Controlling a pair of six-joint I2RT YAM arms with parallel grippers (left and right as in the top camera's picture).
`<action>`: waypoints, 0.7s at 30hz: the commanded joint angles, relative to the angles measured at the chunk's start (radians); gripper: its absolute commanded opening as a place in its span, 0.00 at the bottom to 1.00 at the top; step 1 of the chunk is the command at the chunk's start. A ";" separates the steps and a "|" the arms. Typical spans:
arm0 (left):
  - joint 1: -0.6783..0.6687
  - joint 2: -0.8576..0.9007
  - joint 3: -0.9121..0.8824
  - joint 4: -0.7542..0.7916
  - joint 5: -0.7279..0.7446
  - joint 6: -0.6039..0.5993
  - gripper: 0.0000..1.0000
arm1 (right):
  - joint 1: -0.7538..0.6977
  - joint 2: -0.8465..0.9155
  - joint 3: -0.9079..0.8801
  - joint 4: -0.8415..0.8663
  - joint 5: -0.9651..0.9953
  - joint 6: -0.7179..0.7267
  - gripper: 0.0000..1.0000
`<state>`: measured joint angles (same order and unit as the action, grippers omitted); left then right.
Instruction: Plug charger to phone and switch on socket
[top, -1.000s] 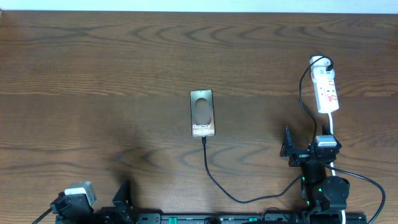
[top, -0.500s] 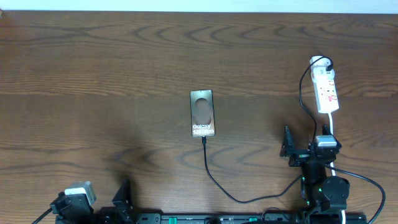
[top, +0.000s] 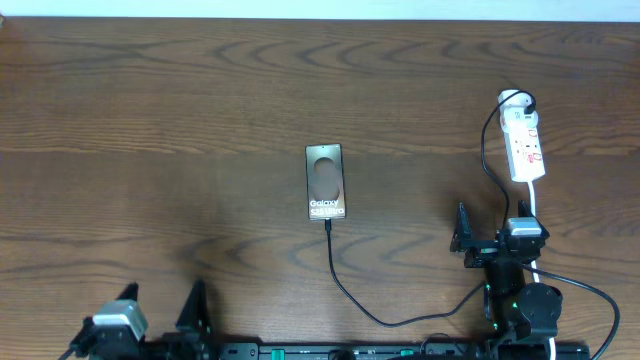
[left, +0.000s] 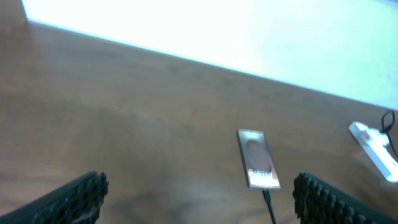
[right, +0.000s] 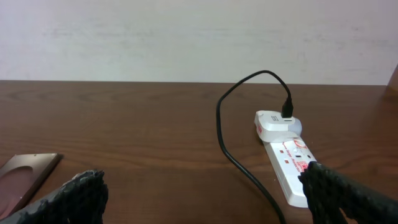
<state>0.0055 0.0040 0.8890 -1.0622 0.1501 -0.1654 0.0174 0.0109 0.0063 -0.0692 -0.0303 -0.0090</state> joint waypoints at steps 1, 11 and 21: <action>-0.003 -0.002 -0.084 0.122 -0.013 0.106 0.97 | 0.010 -0.006 -0.001 -0.005 0.001 -0.011 0.99; -0.003 -0.002 -0.427 0.518 0.019 0.130 0.97 | 0.010 -0.006 -0.001 -0.005 0.001 -0.011 0.99; -0.003 -0.002 -0.710 0.874 0.020 0.128 0.97 | 0.010 -0.006 -0.001 -0.005 0.001 -0.011 0.99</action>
<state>0.0048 0.0048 0.2333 -0.2394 0.1589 -0.0505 0.0174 0.0109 0.0063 -0.0696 -0.0303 -0.0093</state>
